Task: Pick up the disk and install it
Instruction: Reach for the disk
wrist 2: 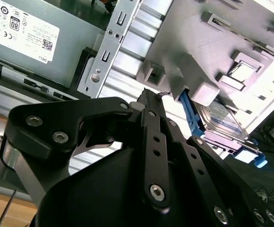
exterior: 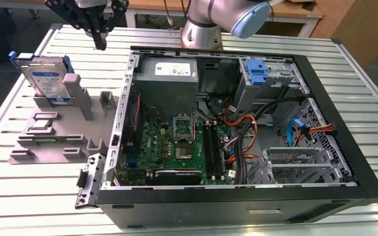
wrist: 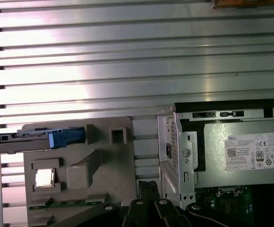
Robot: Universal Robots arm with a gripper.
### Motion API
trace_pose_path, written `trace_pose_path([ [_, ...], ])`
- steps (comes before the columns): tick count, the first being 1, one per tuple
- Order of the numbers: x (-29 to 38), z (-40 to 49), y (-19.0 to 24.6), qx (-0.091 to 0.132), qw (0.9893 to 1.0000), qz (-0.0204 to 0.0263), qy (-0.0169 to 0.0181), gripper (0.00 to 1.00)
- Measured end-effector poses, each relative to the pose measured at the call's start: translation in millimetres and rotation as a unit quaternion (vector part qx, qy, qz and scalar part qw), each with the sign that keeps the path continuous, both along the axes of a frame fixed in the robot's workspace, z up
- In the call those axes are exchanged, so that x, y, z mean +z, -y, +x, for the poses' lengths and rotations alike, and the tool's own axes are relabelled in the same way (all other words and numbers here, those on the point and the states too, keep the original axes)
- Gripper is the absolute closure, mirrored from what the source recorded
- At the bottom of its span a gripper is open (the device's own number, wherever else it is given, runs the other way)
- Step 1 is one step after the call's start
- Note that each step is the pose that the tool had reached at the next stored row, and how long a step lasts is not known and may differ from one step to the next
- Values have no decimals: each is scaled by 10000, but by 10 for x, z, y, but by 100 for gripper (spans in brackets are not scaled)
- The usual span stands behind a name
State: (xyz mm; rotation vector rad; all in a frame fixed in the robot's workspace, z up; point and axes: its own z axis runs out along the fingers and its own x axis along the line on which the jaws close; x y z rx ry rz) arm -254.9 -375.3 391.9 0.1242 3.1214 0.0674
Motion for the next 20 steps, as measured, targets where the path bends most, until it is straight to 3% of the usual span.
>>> trace_pose_path([
  [10, 0, -4, 0, 0, 10000, 0, 0, 90],
  [20, 0, -92, 0, 0, 10000, 0, 0, 90],
])
